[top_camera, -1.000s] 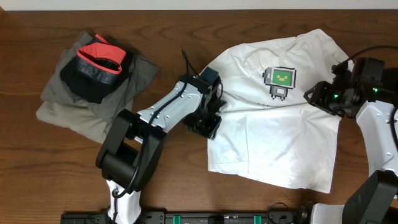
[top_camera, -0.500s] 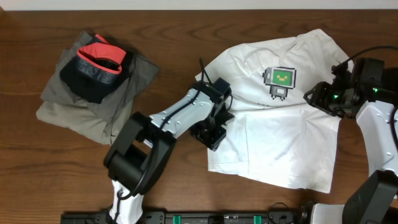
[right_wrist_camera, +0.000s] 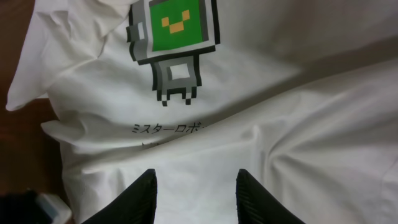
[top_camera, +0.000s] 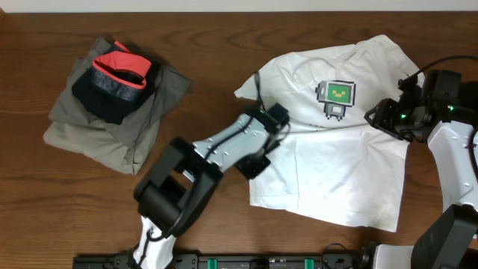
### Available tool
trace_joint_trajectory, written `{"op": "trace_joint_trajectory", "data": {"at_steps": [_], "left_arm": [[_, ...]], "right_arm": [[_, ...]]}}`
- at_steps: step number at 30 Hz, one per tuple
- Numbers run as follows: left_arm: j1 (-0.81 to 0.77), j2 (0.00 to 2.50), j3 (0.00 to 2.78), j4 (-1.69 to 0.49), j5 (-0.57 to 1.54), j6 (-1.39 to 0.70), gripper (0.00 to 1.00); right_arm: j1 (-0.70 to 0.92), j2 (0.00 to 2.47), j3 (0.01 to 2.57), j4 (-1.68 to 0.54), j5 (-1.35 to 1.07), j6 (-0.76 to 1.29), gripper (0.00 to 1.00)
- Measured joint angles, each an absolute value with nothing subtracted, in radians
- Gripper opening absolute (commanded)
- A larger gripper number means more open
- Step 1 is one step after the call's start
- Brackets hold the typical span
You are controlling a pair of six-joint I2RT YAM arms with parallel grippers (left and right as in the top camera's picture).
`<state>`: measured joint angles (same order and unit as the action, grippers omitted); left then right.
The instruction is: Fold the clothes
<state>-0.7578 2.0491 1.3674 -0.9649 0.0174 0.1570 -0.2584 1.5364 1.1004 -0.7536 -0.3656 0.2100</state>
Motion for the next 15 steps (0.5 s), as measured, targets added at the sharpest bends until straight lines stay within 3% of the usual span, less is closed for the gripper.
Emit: {"op": "trace_joint_trajectory", "data": {"at_steps": [8,11,15], "left_arm": [[-0.912,2.049,1.37,-0.92,-0.12,0.17,0.42],[-0.92,2.049,1.372,-0.935,-0.135,0.177,0.33],[-0.916,2.054,1.405,-1.028,-0.142,0.184,0.33]], "right_arm": [[-0.258,1.536,1.1,-0.753,-0.357,0.21,0.41],[-0.258,1.536,1.1,-0.747,-0.347,0.212,0.42],[-0.258,1.536,1.1,-0.743,-0.339,0.213,0.43]]}}
